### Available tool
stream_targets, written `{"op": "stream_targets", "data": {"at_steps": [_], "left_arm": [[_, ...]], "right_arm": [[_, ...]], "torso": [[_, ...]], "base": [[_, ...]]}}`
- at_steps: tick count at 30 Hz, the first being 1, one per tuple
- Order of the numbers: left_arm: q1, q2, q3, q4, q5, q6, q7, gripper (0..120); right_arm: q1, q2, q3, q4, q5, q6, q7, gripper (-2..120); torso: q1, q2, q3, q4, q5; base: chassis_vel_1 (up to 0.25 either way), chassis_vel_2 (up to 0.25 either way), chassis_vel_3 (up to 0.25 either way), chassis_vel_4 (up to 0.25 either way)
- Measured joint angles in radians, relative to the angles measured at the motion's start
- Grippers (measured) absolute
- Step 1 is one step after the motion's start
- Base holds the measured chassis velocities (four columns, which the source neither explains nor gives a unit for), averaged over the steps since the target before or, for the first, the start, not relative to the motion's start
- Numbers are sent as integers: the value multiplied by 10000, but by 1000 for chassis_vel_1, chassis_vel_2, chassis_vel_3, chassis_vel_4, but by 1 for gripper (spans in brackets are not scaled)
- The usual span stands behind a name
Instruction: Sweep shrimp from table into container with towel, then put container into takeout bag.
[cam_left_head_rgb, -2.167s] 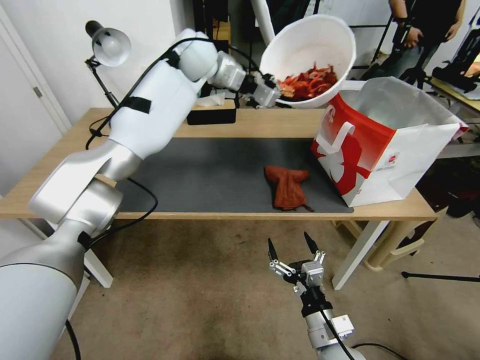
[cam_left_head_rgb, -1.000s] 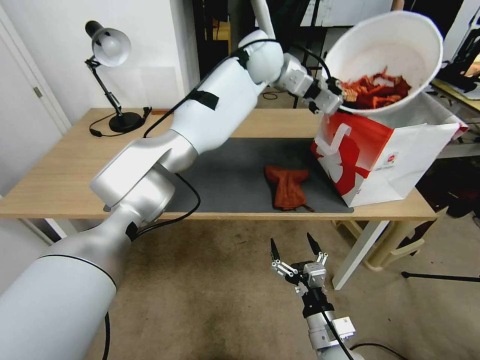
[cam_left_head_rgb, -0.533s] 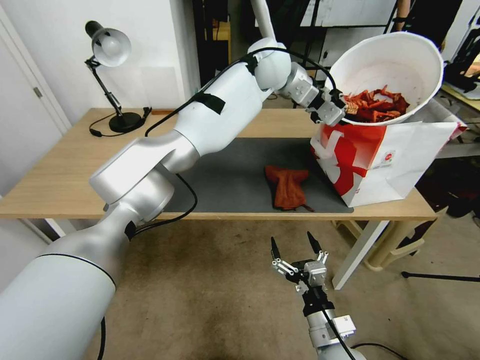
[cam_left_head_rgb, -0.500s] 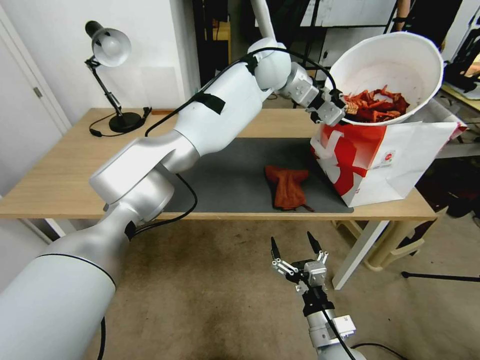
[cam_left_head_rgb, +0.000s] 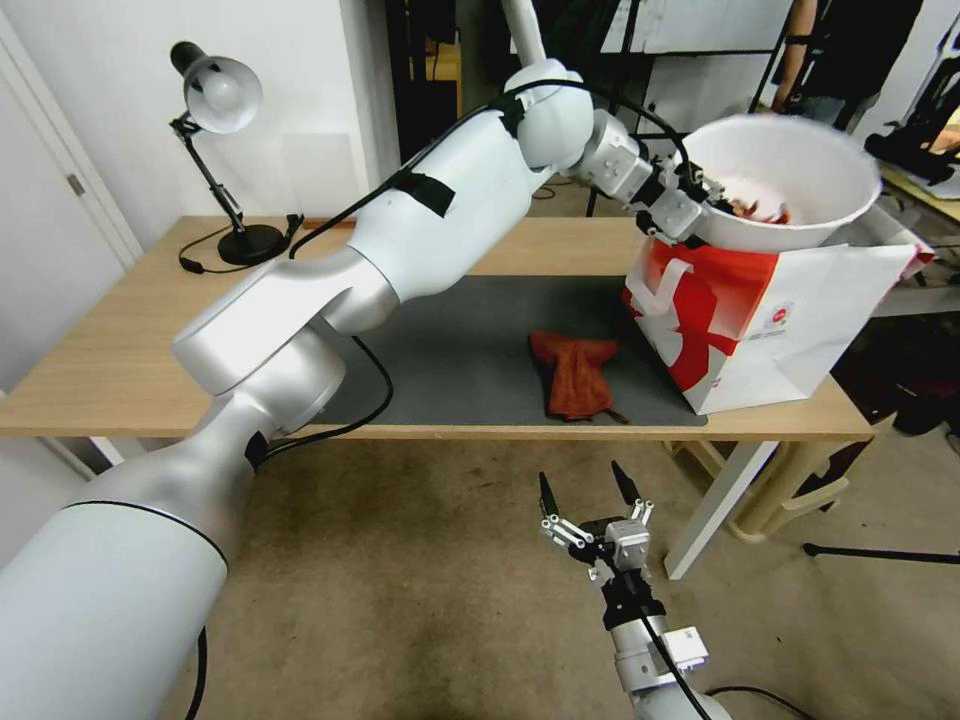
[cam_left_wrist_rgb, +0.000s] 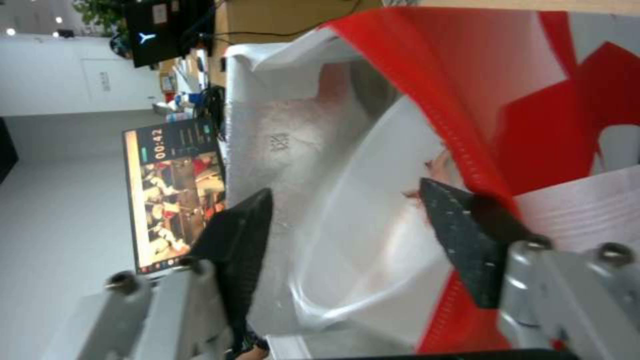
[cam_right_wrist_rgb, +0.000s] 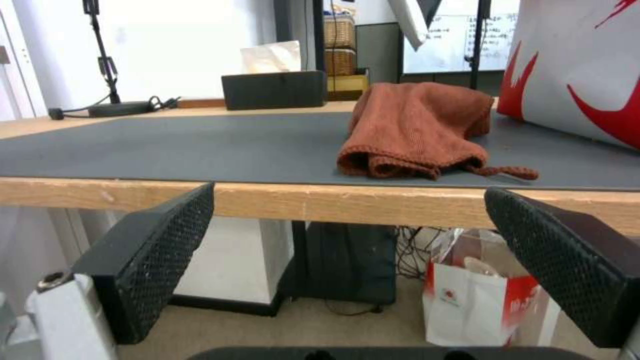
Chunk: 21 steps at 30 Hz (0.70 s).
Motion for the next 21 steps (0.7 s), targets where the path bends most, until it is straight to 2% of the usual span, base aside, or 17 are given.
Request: {"op": "stream_targets", "data": {"at_steps": [1, 2, 3, 5, 7, 8, 9, 10, 11, 12, 13, 14, 17, 18, 21], "left_arm": [[0, 0, 0, 0, 0, 0, 0, 61], [-7, 1, 14, 19, -89, 41, -18, 64], [-11, 3, 32, 40, -244, 122, -44, 72], [-12, 5, 61, 48, -433, 217, -70, 75], [-17, 6, 273, 38, -1386, 630, -331, 85], [-20, 5, 407, 40, -1829, 783, -645, 88], [-20, 5, 407, 40, -1829, 783, -645, 88], [-22, -3, 625, 94, -2578, 1005, -1321, 95], [-22, -3, 661, 113, -2724, 1059, -1453, 96], [-22, -1, 818, 248, -3603, 1402, -2212, 99], [-11, 1, 907, 328, -4245, 1656, -2724, 100], [-11, 1, 907, 328, -4245, 1656, -2724, 100], [76, 6, 1180, 413, -5872, 2323, -4061, 100], [76, 6, 1180, 413, -5872, 2323, -4061, 100], [276, 7, 1462, 19, -8092, 3654, -5505, 100]], "right_arm": [[0, 0, 0, 0, 0, 0, 0, 100], [2, 5, -7, -3, -4, -1, -1, 100], [2, 17, -22, -6, -14, -2, -4, 100], [0, 28, -36, -7, -22, -2, -8, 100], [-13, 33, -57, -8, -31, -4, -17, 100], [-20, 34, -68, -9, -35, -4, -26, 100], [-20, 34, -68, -9, -35, -4, -26, 100], [-23, 34, -88, -11, -41, -4, -37, 100], [-23, 34, -91, -12, -41, -4, -37, 100], [-13, 29, -120, -27, -48, -4, -40, 100], [14, 18, -157, -35, -51, -5, -41, 100], [14, 18, -157, -35, -51, -5, -41, 100], [41, -4, -197, -50, -54, -5, -42, 100], [41, -4, -197, -50, -54, -5, -42, 100], [76, -25, -213, -68, -55, -6, -42, 100]], "torso": [[0, 0, 0, 0, 0], [0, 0, 0, 0, 0], [0, 0, 1, 1, 0], [0, 0, 0, 2, 0], [-1, 0, 0, 2, 0], [0, 1, 1, 1, 0], [0, 1, 1, 1, 0], [0, 1, 0, -3, 1], [0, 0, 0, -3, 2], [0, 0, 1, -2, 3], [0, 0, 0, 1, 3], [0, 0, 0, 1, 3], [0, 0, 1, 3, -1], [0, 0, 1, 3, -1], [0, 0, 1, 2, 0]], "base": [[0, 0, 0, 0], [0, 0, 0, 0], [0, 0, 0, 0], [0, 0, 0, 0], [0, 0, 0, 0], [0, 0, 0, 0], [0, 0, 0, 0], [0, 0, 0, 0], [0, 0, 0, 0], [0, 0, 0, 0], [0, 0, 0, 0], [0, 0, 0, 0], [0, 0, 0, 0], [0, 0, 0, 0], [0, 0, 0, 0]]}}
